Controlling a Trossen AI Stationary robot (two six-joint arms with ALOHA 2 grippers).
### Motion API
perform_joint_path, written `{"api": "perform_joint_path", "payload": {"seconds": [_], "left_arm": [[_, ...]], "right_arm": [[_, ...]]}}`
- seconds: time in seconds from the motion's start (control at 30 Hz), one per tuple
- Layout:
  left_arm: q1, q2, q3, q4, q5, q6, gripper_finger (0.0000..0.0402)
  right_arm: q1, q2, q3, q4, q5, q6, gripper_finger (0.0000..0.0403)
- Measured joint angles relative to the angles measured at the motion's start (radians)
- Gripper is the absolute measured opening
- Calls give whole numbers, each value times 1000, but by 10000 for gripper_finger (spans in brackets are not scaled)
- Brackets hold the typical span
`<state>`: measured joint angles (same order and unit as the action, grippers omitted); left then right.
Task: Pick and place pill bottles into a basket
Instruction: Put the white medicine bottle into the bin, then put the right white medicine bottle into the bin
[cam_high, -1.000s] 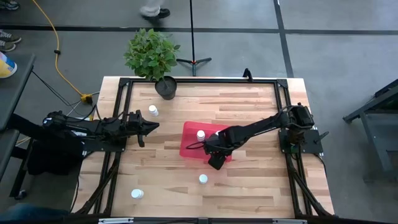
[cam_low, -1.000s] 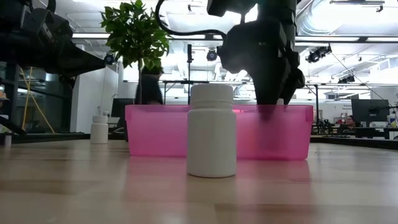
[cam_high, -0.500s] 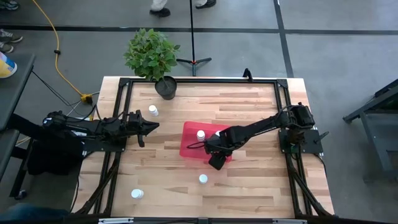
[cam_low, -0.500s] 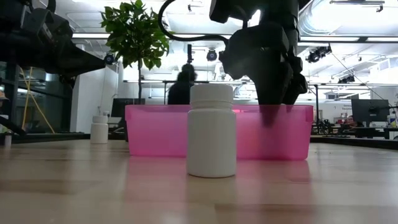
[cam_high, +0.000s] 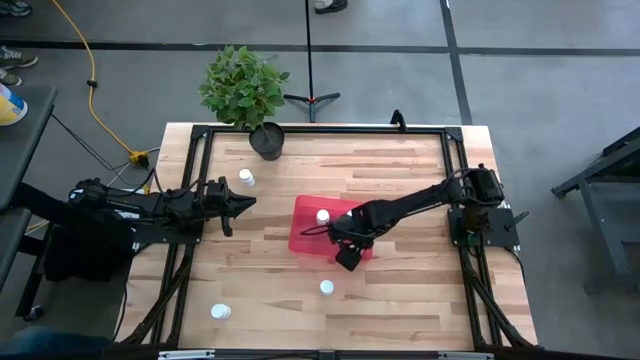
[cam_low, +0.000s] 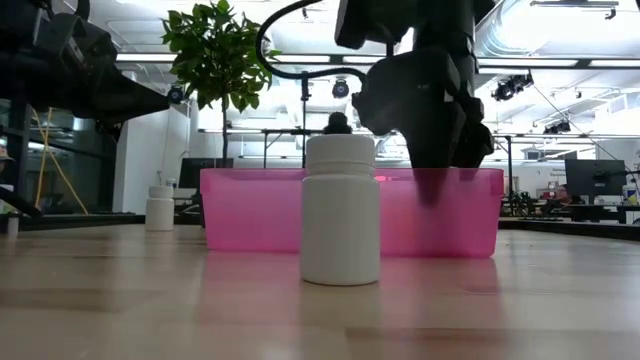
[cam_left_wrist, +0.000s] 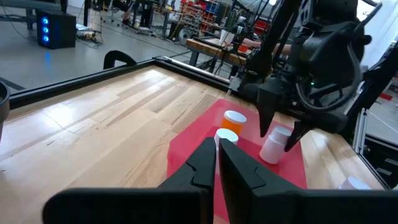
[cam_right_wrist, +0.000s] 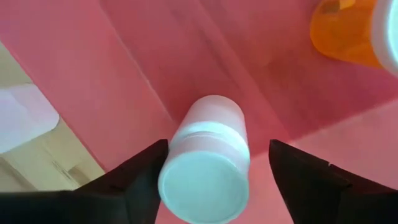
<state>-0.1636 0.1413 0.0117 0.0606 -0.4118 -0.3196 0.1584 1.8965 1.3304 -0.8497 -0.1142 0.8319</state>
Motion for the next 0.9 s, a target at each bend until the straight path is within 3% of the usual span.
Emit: {"api": "perform_joint_path", "payload": {"seconds": [0.33, 0.9], "left_arm": [[0, 0, 0, 0, 0, 0, 58], [0, 0, 0, 0, 0, 0, 58]], "right_arm": [[-33, 0, 1, 0, -50, -12, 272], [-36, -34, 3, 14, -34, 4, 271]]}}
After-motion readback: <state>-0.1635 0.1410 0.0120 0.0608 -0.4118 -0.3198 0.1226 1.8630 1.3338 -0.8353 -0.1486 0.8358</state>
